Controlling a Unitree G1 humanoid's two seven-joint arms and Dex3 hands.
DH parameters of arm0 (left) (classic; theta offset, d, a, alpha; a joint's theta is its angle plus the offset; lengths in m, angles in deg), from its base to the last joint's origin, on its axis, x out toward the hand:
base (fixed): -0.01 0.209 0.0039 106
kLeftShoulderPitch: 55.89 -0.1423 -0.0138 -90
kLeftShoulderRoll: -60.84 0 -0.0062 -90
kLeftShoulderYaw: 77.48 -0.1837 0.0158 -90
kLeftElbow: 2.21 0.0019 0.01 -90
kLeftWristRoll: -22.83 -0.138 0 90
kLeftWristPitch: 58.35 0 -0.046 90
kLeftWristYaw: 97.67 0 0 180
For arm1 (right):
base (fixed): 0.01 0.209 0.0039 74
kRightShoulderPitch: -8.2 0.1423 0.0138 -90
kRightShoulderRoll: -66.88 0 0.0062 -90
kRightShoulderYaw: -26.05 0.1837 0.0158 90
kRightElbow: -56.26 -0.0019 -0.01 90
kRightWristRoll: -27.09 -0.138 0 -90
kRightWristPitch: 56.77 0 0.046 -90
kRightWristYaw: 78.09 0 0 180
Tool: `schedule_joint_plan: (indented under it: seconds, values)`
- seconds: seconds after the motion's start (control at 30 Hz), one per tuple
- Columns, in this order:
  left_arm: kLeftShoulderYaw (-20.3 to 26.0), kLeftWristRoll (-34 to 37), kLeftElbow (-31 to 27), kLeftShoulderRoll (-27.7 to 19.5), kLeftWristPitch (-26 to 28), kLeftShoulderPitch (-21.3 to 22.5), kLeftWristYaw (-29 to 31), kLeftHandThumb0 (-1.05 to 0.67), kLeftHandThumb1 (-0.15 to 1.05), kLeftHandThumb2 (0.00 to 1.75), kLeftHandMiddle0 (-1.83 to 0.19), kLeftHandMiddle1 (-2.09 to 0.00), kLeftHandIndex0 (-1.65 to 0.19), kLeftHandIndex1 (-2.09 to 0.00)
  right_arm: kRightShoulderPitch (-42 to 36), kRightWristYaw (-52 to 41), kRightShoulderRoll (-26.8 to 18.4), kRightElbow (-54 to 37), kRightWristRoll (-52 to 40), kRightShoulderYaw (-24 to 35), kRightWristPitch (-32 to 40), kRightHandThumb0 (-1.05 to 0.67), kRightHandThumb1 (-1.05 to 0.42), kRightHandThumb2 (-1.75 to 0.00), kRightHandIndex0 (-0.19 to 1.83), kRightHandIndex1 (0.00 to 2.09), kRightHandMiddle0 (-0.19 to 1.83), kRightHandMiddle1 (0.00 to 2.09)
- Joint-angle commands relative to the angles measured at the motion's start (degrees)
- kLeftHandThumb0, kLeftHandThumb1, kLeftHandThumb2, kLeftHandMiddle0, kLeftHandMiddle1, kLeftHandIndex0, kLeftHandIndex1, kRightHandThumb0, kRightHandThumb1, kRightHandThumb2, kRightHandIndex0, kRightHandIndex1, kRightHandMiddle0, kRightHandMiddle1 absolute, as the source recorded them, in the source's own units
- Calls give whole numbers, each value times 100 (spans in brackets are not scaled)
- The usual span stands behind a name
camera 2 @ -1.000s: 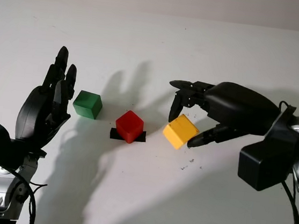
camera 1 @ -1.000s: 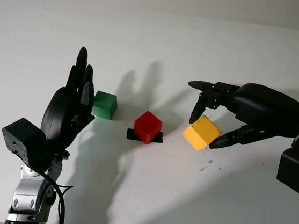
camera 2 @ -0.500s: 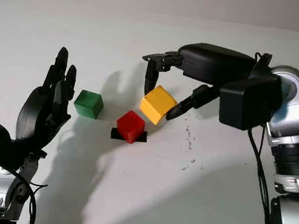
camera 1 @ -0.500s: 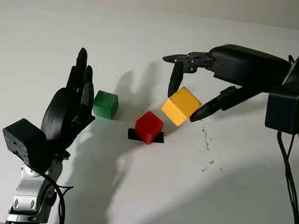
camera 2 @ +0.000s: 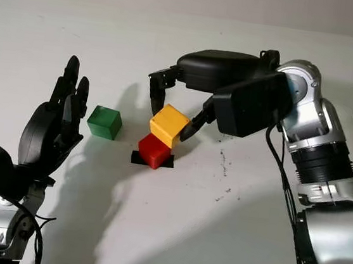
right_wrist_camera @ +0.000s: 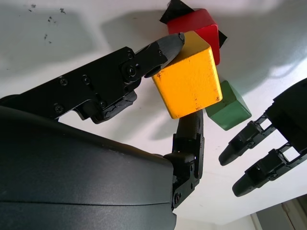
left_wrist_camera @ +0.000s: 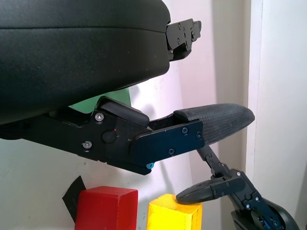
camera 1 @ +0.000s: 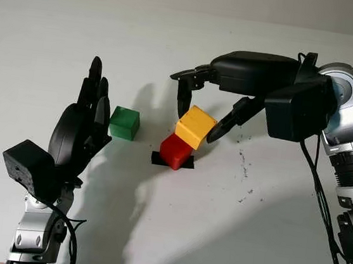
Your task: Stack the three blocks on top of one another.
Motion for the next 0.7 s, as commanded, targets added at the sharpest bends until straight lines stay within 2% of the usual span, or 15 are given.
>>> schedule_joint_plan:
  seconds: [0.0,0.17,0.4,0.67]
  values:
    - [-26,-33,-62,17,-15,-63,-18,-83,105,69,19,0,19,0,-23,36,115,-107,-90,41,300,-42,-93,-5,20,5,38,147]
    - [-32,-29,-56,28,-26,-74,-28,-82,105,69,19,0,19,0,-193,111,229,-367,-79,71,1062,-41,-92,-5,19,5,39,147]
    - [-39,-6,-43,35,-21,-69,-15,-82,105,69,19,0,19,0,-297,155,277,-620,-143,104,1692,-43,-93,-6,18,5,36,151]
    - [-32,-20,22,13,-105,-42,19,-82,105,70,19,0,19,0,-435,251,221,-720,-188,93,1697,-43,-93,-5,20,6,35,152]
